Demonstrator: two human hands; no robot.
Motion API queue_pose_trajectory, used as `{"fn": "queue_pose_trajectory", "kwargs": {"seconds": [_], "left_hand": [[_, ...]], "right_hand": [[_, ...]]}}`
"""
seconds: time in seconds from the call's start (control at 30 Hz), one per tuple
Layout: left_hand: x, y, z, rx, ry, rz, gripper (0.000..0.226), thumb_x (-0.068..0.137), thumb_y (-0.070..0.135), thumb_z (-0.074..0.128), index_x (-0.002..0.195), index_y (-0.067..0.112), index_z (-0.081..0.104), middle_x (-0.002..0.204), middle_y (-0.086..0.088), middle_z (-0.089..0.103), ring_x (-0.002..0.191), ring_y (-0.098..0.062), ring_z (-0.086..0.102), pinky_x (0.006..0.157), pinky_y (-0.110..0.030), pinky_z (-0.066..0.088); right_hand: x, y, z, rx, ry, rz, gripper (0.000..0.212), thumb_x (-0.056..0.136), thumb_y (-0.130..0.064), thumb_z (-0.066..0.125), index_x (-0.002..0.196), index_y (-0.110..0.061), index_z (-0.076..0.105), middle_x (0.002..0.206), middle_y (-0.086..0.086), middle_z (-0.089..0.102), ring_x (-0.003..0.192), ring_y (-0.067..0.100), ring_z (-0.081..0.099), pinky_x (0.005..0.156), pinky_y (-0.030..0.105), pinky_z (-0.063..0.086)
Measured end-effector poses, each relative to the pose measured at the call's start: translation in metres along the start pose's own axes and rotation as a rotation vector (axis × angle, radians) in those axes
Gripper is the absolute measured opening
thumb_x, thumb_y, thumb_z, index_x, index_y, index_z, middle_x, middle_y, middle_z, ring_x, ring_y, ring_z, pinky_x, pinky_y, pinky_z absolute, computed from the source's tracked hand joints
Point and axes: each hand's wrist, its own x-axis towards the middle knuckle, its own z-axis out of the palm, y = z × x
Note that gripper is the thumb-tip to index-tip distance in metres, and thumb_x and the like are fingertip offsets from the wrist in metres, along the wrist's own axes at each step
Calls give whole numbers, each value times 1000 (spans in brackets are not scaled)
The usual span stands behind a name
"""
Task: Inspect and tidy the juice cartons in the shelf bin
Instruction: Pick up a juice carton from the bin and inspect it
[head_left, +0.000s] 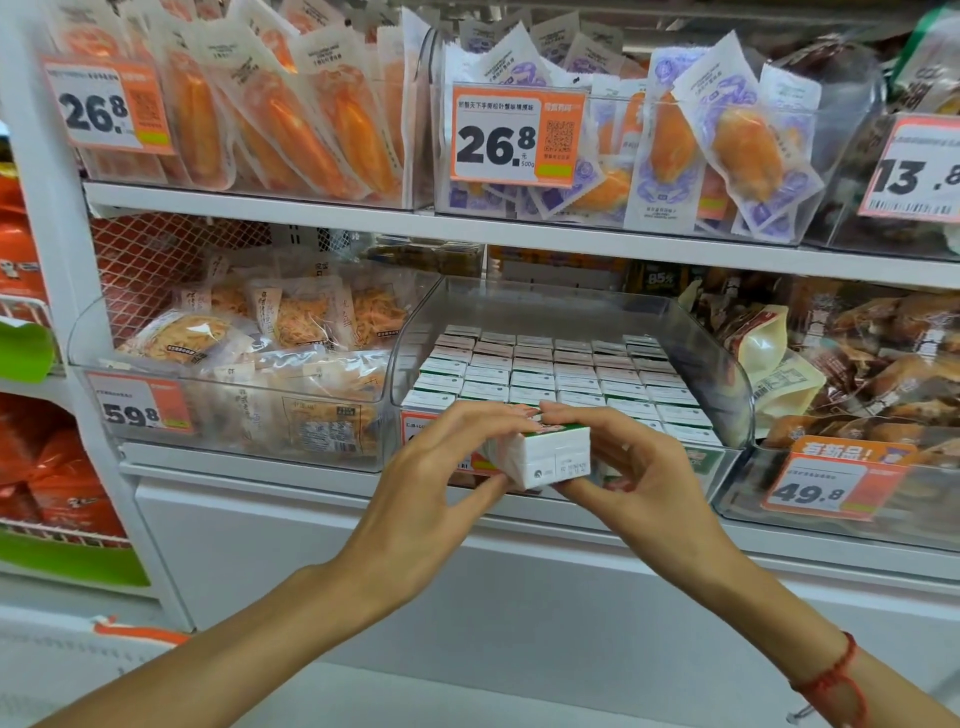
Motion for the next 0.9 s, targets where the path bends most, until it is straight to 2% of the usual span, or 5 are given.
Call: {"fn": "queue_pose_trajectory", "kwargs": {"seconds": [0.13,0.3,0.53,0.73,0.9], "left_hand": [[2,2,1,-114,-6,-131,48,87,14,70,125,38,53,127,19,52,126,2,44,102,-9,35],[3,6,2,-483,-105,-450,41,87,31,63,127,36,55,121,16,66,110,0,63,94,-20,52],[5,4,-3,-821,-36,-865,33,92,34,62,124,38,56,103,-1,76,94,-14,73,74,-26,60],[2,0,-7,-946,-31,-1149,29,81,35,75,105,21,69,87,-10,75,74,-17,71,60,-28,60],[2,-1,-7,-966,-41,-1226,38,80,34,76,113,19,64,75,-8,73,58,-12,69,58,-31,61]], "right_hand": [[-1,1,-2,-5,33,42,44,74,-27,73,117,-25,63,111,-17,71,106,1,65,81,12,51],[-2,3,-1,68,70,169,44,74,-43,68,116,-37,58,99,-14,74,95,7,69,76,19,56],[0,0,0,19,-107,286,48,71,-57,64,119,-51,57,101,-29,71,100,-6,65,77,16,55],[-1,4,4,41,-141,465,50,70,-66,59,105,-33,72,86,-6,76,77,4,70,64,16,51],[1,5,7,71,-171,545,50,71,-66,57,99,-28,73,81,-1,76,73,7,69,63,15,51]]}}
